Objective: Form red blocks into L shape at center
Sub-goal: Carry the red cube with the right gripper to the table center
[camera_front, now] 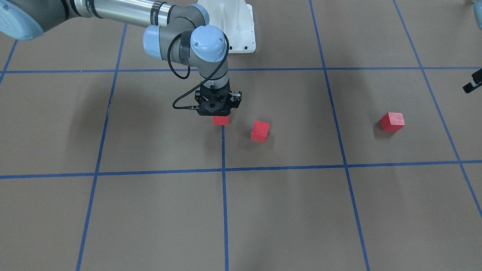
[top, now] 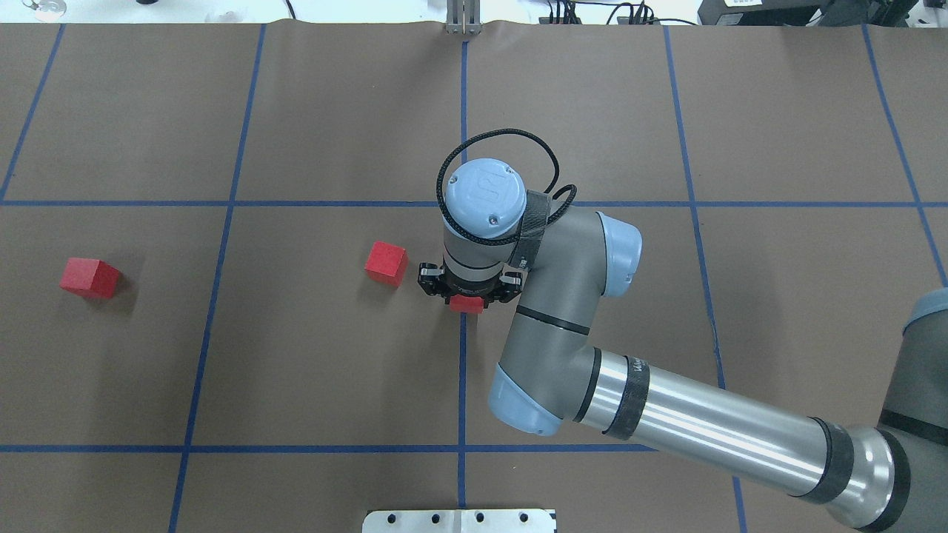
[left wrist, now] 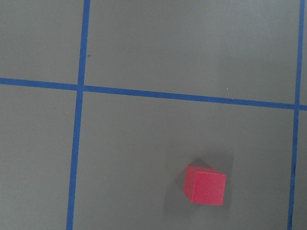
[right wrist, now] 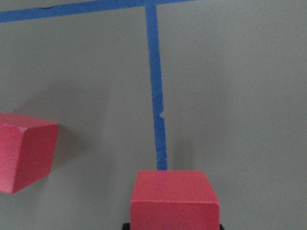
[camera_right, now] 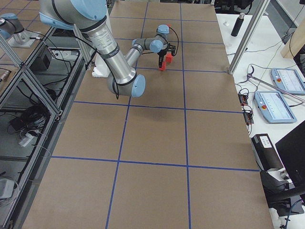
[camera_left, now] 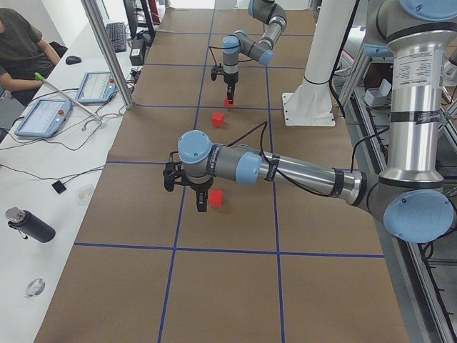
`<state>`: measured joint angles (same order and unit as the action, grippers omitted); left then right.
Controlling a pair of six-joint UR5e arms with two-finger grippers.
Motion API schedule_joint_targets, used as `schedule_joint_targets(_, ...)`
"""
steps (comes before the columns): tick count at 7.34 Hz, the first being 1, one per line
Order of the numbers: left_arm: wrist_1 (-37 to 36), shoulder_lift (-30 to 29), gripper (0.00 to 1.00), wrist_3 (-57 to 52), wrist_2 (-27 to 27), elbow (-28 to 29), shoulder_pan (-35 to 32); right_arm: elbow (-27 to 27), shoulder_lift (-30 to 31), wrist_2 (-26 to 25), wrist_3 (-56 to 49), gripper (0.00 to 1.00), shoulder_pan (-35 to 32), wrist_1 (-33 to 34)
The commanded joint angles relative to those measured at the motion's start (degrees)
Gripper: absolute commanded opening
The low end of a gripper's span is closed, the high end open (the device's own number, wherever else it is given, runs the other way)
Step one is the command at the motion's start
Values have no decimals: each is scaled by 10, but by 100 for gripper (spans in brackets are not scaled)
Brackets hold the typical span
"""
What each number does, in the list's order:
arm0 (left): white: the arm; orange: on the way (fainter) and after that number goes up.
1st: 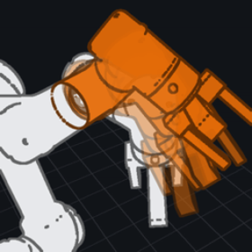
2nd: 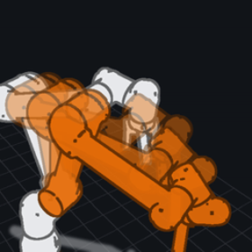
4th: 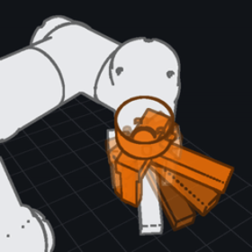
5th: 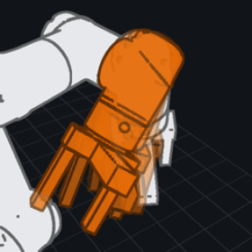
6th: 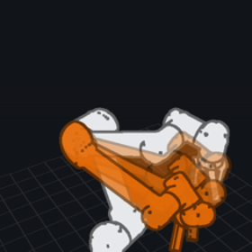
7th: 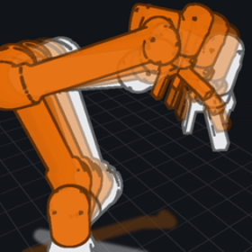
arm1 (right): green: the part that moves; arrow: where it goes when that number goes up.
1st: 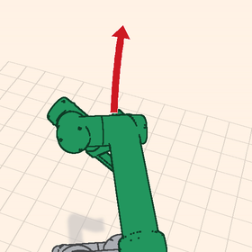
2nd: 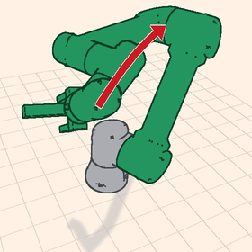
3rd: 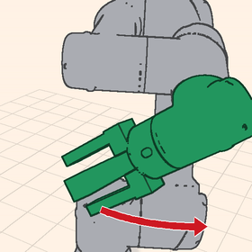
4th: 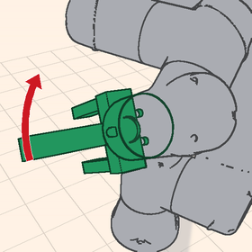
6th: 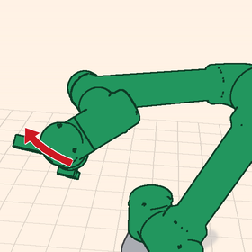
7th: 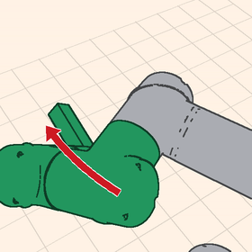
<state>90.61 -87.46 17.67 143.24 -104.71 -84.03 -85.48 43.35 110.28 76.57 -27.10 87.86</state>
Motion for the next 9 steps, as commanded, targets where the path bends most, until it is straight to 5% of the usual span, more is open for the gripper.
schedule_joint_targets(1, 0, 0, 100, 1, 0, 0, 0, 3, -2, -1, 0, 1, 3, -1)
schedule_joint_targets(3, 0, 0, 100, 1, 0, -1, 0, 7, -3, -4, -2, 7, 5, -2)
schedule_joint_targets(5, 0, 0, 100, 1, 0, -1, 0, 23, -13, -4, -4, 36, 6, -5)
schedule_joint_targets(8, 0, 0, 100, 1, 0, -2, 0, 30, -16, -4, -10, 40, 6, -15)
schedule_joint_targets(9, 0, 0, 100, 1, 0, -2, 0, 30, -15, -4, -11, 51, 6, -17)
